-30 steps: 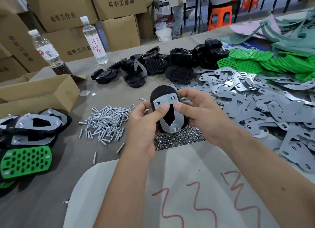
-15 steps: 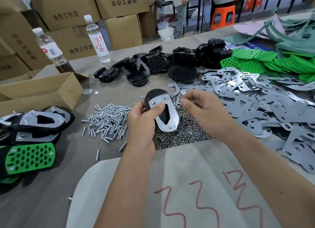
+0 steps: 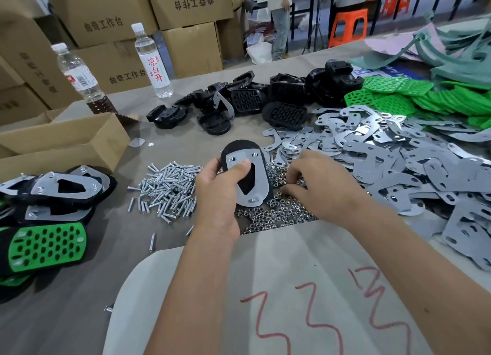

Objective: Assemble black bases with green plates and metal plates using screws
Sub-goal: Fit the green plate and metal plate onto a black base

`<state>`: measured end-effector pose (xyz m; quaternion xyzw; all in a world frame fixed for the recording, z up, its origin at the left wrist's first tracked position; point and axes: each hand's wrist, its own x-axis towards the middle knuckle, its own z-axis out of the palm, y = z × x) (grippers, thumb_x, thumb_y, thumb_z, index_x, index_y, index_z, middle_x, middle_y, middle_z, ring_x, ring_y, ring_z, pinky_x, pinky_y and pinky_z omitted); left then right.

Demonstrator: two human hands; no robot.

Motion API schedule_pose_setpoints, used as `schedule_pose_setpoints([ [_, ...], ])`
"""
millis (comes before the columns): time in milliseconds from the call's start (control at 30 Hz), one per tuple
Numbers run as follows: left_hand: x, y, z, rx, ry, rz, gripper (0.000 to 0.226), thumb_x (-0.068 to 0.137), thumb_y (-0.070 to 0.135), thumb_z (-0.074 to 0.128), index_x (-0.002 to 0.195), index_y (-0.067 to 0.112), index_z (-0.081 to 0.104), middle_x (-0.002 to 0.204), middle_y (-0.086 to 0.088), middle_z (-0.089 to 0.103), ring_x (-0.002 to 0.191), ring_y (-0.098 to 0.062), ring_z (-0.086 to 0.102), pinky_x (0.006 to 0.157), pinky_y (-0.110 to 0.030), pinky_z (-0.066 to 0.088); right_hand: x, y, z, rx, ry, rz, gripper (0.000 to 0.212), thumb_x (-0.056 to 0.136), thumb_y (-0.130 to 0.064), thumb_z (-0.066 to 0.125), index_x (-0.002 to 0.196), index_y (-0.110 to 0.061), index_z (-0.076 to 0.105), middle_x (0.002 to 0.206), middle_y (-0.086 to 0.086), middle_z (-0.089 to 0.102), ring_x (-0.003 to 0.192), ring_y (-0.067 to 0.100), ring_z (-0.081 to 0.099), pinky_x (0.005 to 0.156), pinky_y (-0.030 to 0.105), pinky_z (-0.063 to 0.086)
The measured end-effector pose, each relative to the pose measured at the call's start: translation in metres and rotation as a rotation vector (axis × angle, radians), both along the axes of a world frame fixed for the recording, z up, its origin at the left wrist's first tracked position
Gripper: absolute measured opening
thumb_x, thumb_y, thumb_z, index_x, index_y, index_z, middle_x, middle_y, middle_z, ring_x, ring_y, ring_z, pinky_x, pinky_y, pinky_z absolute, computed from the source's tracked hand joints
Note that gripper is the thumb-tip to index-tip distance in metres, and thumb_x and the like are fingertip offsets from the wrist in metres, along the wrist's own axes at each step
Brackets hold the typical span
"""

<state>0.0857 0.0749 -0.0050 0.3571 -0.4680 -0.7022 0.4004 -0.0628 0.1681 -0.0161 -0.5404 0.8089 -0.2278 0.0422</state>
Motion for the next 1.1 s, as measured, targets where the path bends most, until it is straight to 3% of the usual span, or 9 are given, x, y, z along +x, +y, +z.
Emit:
schedule_pose_setpoints([
  [100,0.002,0.0,0.003,0.155,0.174,-0.125,0.025,0.078,0.012,0.071,0.103,0.008,0.077,0.097,-0.011,0.079,0.08,-0.024,0.075,0.065,-0.038,0.063,0.002,-0.001,0.001,-0.001,0.018,0.018,0.014,0.096,-0.033,0.071,0.094,-0.02,0.069,0.099,-0.006,0.052,0.098,0.019,0.054,0.084,0.038,0.049],
  [200,0.002,0.002,0.004,0.311,0.308,-0.211,0.019,0.075,0.015,0.067,0.084,0.011,0.083,0.092,-0.009,0.077,0.073,-0.023,0.074,0.06,-0.031,0.059,0.002,0.0,0.001,-0.076,0.01,0.042,0.004,0.097,-0.024,0.07,0.097,-0.019,0.071,0.099,-0.004,0.064,0.099,0.017,0.056,0.088,0.038,0.05],
  [333,0.0,0.002,0.001,0.348,0.261,-0.243,0.017,0.078,0.017,0.066,0.076,0.014,0.082,0.087,-0.006,0.075,0.065,-0.02,0.071,0.056,-0.028,0.057,0.004,-0.001,0.0,-0.294,-0.167,0.004,0.013,0.09,-0.007,0.075,0.083,-0.017,0.068,0.074,-0.013,0.064,0.073,0.009,0.061,0.067,0.015,0.046],
  [400,-0.001,0.0,0.001,0.331,0.258,-0.224,0.02,0.087,0.014,0.064,0.08,0.012,0.082,0.085,-0.005,0.076,0.068,-0.019,0.072,0.058,-0.028,0.058,0.005,0.0,-0.001,-0.401,-0.317,-0.02,0.019,0.086,-0.002,0.076,0.077,-0.015,0.067,0.068,-0.01,0.066,0.069,0.008,0.064,0.065,0.013,0.05],
  [533,-0.003,0.0,0.001,0.184,0.12,-0.132,0.024,0.088,0.009,0.066,0.11,0.002,0.072,0.093,-0.013,0.076,0.073,-0.023,0.073,0.056,-0.032,0.059,0.004,-0.001,0.0,-0.51,-0.538,0.019,0.02,0.084,-0.002,0.08,0.075,-0.017,0.069,0.066,-0.004,0.071,0.063,0.013,0.069,0.067,0.027,0.057],
  [733,-0.008,0.0,-0.003,0.045,-0.057,-0.002,0.018,0.09,0.002,0.071,0.108,0.003,0.071,0.083,-0.01,0.076,0.067,-0.023,0.071,0.059,-0.036,0.06,0.003,-0.004,-0.003,-0.579,-0.679,0.059,0.015,0.088,-0.003,0.077,0.097,-0.016,0.079,0.078,-0.002,0.076,0.07,0.011,0.071,0.07,0.027,0.06],
  [900,-0.009,0.0,-0.008,-0.036,-0.123,-0.016,0.014,0.088,0.0,0.073,0.1,0.008,0.073,0.086,-0.01,0.076,0.075,-0.026,0.071,0.072,-0.044,0.058,0.008,-0.006,-0.001,-0.633,-0.597,0.108,0.009,0.086,-0.004,0.082,0.088,-0.013,0.081,0.077,-0.005,0.076,0.069,0.009,0.07,0.067,0.025,0.058],
  [967,-0.01,0.0,-0.008,-0.044,-0.124,-0.02,0.015,0.087,-0.001,0.073,0.099,0.008,0.073,0.084,-0.008,0.076,0.073,-0.024,0.071,0.069,-0.04,0.058,0.011,-0.006,-0.001,-0.639,-0.525,0.129,0.008,0.084,-0.004,0.083,0.085,-0.011,0.081,0.078,-0.003,0.074,0.073,0.014,0.07,0.068,0.029,0.06],
  [1100,-0.01,0.0,-0.007,-0.044,-0.122,-0.032,0.015,0.087,-0.002,0.072,0.099,0.008,0.072,0.08,-0.006,0.075,0.068,-0.02,0.07,0.062,-0.034,0.057,0.013,-0.006,-0.002,-0.659,-0.511,0.177,0.008,0.083,0.001,0.082,0.085,-0.007,0.08,0.079,0.005,0.07,0.072,0.017,0.065,0.061,0.019,0.055],
])
